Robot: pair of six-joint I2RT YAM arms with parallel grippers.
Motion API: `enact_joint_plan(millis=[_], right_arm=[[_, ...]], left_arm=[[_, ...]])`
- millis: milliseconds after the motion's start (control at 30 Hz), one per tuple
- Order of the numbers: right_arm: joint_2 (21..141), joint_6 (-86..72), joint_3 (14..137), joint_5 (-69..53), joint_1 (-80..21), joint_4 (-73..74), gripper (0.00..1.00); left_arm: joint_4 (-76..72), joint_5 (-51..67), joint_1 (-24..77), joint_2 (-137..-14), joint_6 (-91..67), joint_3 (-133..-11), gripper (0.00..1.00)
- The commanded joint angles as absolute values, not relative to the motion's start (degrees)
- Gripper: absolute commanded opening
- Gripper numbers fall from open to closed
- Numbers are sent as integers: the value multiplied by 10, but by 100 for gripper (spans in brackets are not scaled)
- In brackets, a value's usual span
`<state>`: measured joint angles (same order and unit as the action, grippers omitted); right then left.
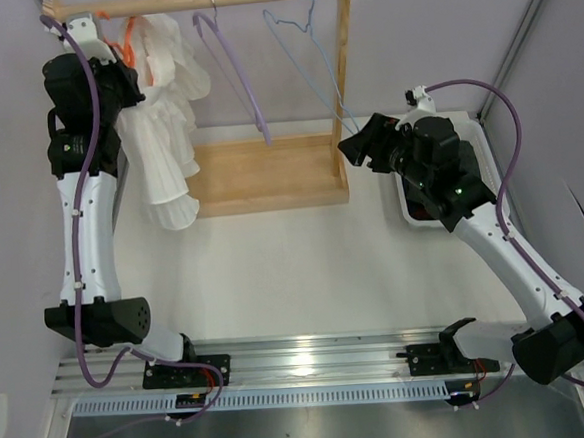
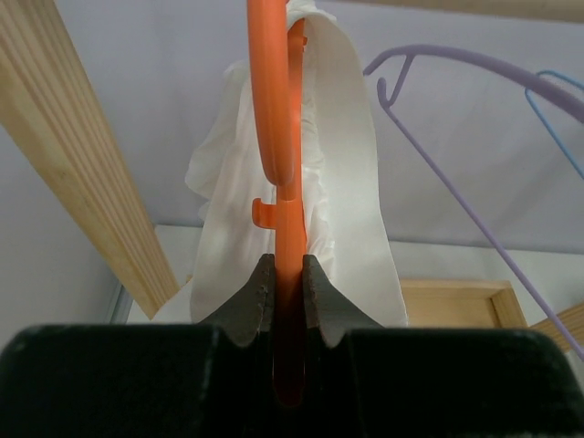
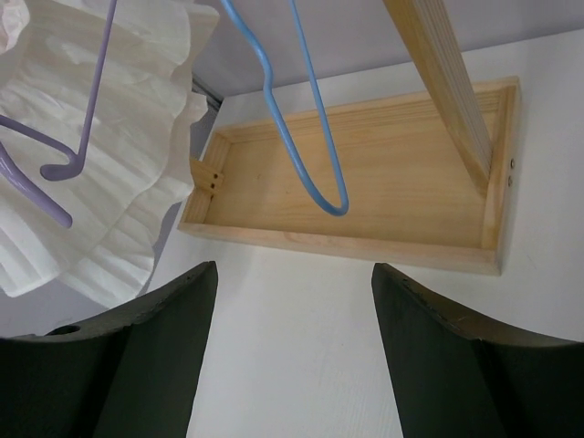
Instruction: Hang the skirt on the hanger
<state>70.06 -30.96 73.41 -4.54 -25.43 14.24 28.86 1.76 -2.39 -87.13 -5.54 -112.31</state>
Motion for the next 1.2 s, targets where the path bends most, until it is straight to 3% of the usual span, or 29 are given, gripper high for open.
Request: enact_joint_plan(millis=[0, 733, 1167], right_arm=[[704, -318, 741, -69, -250, 100, 75], [716, -321, 769, -86, -250, 103, 74], [705, -316, 764, -81, -250, 116, 74]], left_arm=[[185, 15, -31, -847, -62, -1148, 0], [183, -16, -31, -939, -76, -1242, 0], [197, -12, -32, -975, -69, -1233, 0]])
